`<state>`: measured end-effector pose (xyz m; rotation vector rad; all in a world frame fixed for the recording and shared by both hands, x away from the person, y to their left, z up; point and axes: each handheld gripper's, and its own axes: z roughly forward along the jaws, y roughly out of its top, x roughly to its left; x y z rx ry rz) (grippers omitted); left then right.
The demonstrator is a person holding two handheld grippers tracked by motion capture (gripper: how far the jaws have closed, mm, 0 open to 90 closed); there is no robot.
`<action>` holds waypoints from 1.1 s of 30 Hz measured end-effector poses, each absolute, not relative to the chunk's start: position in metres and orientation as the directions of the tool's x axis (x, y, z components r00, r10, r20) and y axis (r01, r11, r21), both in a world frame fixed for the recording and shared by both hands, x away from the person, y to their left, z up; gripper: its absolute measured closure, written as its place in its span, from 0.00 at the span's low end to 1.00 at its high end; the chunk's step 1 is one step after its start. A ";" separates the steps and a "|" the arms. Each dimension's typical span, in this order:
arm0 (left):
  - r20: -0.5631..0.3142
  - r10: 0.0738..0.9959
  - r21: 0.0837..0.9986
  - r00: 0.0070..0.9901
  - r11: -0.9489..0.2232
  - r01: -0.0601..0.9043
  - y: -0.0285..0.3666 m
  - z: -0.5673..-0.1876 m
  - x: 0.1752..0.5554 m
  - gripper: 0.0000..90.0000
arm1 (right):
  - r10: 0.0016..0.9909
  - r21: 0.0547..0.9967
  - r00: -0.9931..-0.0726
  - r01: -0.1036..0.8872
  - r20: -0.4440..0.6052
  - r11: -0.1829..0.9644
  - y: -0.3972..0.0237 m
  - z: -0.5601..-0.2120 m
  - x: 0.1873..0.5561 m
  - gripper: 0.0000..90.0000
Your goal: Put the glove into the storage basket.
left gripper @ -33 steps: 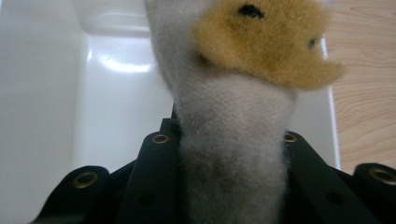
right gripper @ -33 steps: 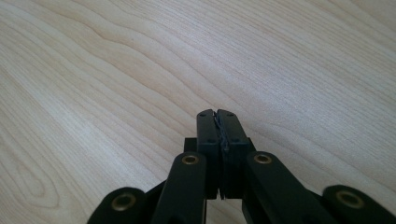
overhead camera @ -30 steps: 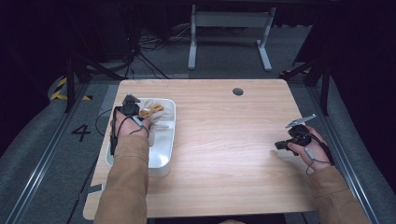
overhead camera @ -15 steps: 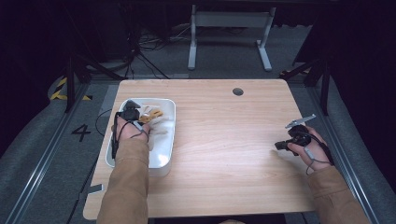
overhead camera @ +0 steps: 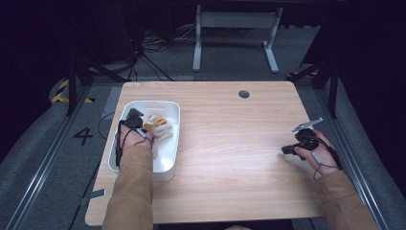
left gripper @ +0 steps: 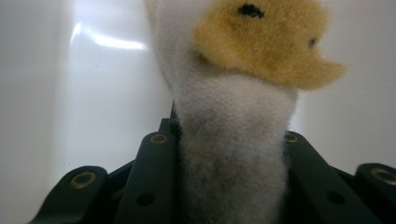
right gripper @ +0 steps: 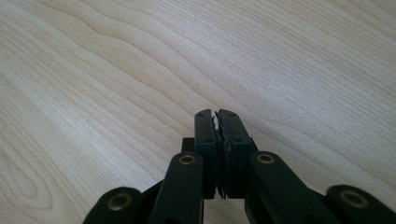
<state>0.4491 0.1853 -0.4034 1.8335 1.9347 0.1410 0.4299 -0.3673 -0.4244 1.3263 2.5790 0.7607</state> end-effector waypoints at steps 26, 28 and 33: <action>-0.153 0.987 0.332 0.045 0.009 0.943 0.176 -0.422 0.453 0.38 | 0.792 0.504 -0.601 0.719 0.105 0.479 -0.367 -0.425 0.430 0.94; -0.145 0.989 0.318 0.032 0.016 0.948 0.175 -0.422 0.454 0.27 | 0.793 0.504 -0.599 0.721 0.108 0.476 -0.367 -0.424 0.430 0.93; -0.137 0.986 0.318 0.093 -0.045 0.947 0.173 -0.421 0.455 0.19 | 0.794 0.510 -0.598 0.720 0.112 0.470 -0.367 -0.425 0.430 0.91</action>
